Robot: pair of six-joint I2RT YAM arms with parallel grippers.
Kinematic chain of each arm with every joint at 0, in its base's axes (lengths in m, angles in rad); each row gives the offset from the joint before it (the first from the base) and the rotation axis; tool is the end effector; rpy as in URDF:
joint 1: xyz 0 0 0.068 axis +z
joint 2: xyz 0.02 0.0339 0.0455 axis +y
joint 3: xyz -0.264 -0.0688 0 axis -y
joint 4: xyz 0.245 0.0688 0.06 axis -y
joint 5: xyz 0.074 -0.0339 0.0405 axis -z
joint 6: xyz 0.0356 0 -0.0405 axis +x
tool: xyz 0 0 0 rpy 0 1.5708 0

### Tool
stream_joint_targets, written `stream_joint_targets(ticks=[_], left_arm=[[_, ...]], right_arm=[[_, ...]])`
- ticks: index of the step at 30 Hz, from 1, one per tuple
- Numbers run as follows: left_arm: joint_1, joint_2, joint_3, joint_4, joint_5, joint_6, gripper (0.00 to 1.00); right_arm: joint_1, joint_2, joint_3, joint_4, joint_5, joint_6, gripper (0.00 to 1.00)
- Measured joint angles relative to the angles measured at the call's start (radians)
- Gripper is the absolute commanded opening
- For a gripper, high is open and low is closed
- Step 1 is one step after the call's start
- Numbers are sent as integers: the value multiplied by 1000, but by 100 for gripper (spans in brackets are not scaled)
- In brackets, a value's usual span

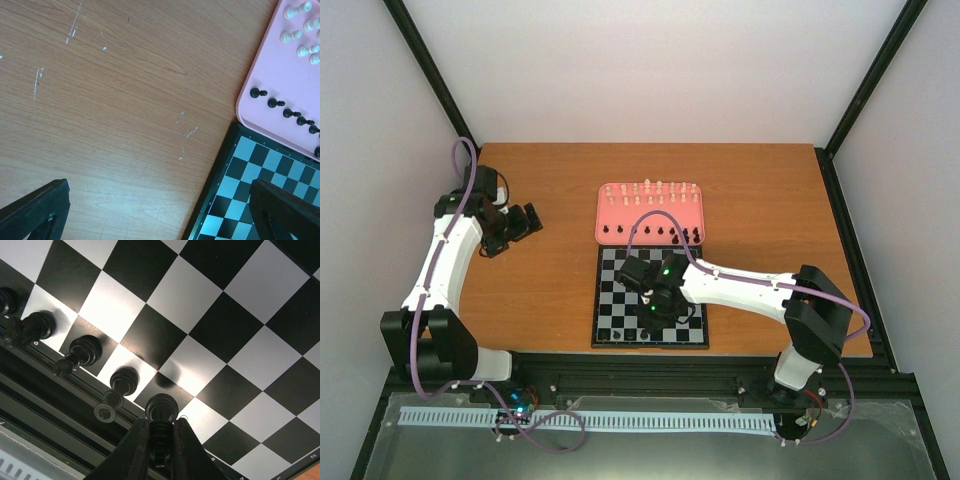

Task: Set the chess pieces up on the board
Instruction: Place the chess piece on the chessboard.

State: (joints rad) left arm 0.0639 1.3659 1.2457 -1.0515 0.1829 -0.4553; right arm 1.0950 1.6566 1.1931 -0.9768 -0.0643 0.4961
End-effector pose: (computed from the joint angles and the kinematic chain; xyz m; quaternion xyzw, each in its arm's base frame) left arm 0.2590 0.0101 0.3017 -0.2331 0.9480 -0.1262 0.1762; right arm 0.1367 0.2703 0.2121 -0.2962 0.9524 0.0690 0.0227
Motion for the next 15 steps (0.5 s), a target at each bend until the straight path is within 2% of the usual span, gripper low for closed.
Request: stream_joint_targets(ticks=[15], left_arm=[[0,8,0,1,0,6,100]], right_arm=[[0,26,-36,30,-5,19,6]])
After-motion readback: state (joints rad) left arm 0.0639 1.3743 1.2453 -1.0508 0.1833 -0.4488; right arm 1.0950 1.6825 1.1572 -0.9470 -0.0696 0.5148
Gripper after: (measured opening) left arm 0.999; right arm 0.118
